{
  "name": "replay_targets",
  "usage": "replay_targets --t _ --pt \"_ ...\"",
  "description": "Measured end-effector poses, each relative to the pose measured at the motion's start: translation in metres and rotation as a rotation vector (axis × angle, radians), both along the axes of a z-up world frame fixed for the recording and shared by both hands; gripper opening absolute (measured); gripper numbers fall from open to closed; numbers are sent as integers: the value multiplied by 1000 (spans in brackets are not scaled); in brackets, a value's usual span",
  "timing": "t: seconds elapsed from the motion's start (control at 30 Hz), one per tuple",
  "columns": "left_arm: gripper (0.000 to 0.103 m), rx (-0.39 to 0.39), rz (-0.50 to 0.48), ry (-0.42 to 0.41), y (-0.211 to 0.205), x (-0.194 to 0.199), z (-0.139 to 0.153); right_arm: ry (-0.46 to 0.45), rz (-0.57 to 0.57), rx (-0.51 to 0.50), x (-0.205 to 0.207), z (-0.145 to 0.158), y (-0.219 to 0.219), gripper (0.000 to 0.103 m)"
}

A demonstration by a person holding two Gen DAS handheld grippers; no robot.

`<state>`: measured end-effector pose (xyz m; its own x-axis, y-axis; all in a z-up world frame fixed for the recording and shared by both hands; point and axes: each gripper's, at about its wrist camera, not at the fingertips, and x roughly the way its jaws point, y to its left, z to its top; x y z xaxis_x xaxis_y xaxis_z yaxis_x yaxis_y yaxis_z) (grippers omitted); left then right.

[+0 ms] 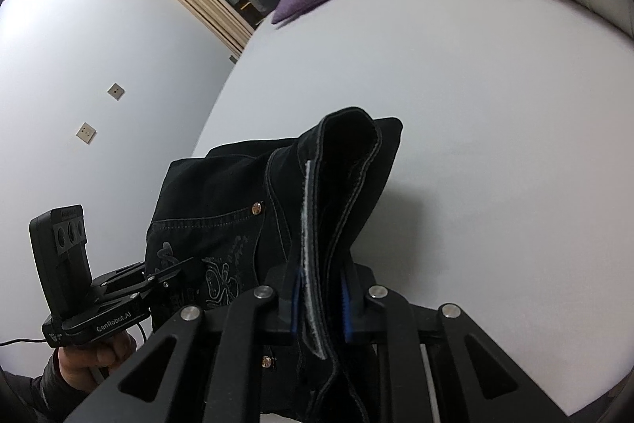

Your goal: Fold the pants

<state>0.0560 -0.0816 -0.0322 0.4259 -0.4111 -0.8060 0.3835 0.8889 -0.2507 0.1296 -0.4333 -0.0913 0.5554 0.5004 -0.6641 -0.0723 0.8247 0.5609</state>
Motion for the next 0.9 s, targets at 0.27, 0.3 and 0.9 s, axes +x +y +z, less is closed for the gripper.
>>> replay_targets --t 0.27,0.3,0.9 --pt "19 50 22 -79 34 30 28 -59 60 -26 40 27 17 17" --pt "19 62 25 -90 39 37 32 -67 67 -26 49 31 20 17" --pt "21 144 82 -20 81 138 -32 107 44 78 183 -47 47 31"
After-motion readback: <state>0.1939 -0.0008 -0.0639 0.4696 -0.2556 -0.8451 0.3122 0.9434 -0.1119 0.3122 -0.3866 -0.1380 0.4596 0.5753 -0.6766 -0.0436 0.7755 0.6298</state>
